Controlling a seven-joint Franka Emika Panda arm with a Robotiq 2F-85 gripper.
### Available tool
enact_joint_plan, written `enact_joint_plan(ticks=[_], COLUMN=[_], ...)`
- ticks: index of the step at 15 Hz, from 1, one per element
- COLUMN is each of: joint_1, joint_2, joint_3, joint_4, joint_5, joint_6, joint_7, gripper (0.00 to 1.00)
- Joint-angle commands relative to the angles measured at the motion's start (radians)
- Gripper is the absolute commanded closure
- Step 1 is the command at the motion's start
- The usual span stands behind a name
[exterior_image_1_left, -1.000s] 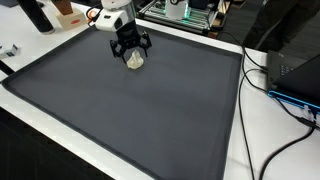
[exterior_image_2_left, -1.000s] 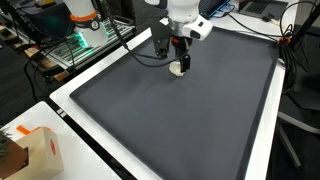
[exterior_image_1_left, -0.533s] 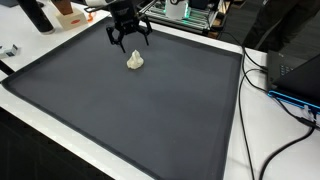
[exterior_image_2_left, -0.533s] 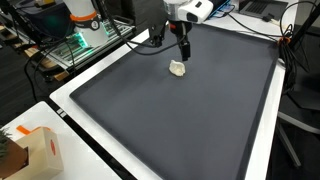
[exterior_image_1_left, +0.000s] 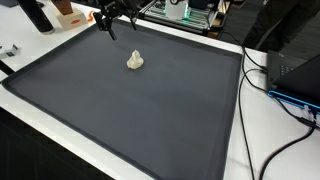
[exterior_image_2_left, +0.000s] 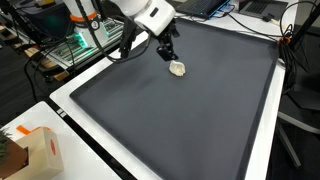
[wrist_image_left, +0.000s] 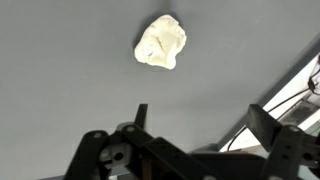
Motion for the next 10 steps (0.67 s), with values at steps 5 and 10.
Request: enact_joint_plan(ticks=[5,10], joint_1=[-0.016,-0.011], joint_2=[0.038,0.102], joint_3=[-0.145,-0.19], joint_4=[-0.073,-0.077], joint_5=[0.365,0.466], joint_6=[-0.135,-0.168], joint_7=[-0.075,-0.026], gripper=[0.0,0.0])
